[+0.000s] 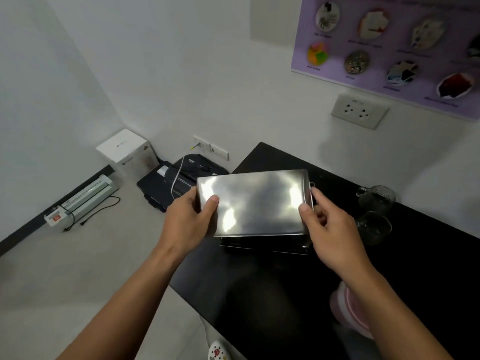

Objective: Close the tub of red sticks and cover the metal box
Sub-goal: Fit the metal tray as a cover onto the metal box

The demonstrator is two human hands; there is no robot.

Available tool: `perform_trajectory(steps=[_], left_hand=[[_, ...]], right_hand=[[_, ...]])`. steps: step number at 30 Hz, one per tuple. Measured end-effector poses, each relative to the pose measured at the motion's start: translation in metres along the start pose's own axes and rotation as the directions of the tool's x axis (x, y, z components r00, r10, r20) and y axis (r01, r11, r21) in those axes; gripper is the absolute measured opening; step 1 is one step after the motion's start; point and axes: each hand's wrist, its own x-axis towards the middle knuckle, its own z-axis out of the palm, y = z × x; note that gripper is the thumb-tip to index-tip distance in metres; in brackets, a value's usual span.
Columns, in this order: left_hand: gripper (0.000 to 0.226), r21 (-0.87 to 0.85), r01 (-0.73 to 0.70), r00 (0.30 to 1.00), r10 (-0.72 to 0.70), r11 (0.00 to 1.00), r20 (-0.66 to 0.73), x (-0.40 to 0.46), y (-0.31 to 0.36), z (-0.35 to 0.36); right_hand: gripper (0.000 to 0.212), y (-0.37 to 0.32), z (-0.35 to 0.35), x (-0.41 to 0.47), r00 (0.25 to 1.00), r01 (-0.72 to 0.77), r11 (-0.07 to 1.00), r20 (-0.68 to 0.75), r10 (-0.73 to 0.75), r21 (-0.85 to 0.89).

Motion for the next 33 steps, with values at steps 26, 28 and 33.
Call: perform_trajectory(steps=[26,28,33], left_hand=[[0.051,0.152,0.015,0.984,-0.041,0.988,0.173,0.071,0.011,0.066],[0.052,0.084,0.035,0.981,-0.050,0.996,0.185,0.069,0.010,0.069],[0.055,-0.046,0.089,0.977,-0.079,0.995,0.196,0.063,0.005,0.076]], right_hand=[[0.051,0.051,0.015,0.070,0.978,-0.207,0.977,0.044,0.205,0.051],[0.048,0.054,0.016,0.070,0.978,-0.205,0.977,0.039,0.203,0.063],[0.058,0.059,0.018,0.072,0.974,-0.225,0.966,0.042,0.221,0.127]])
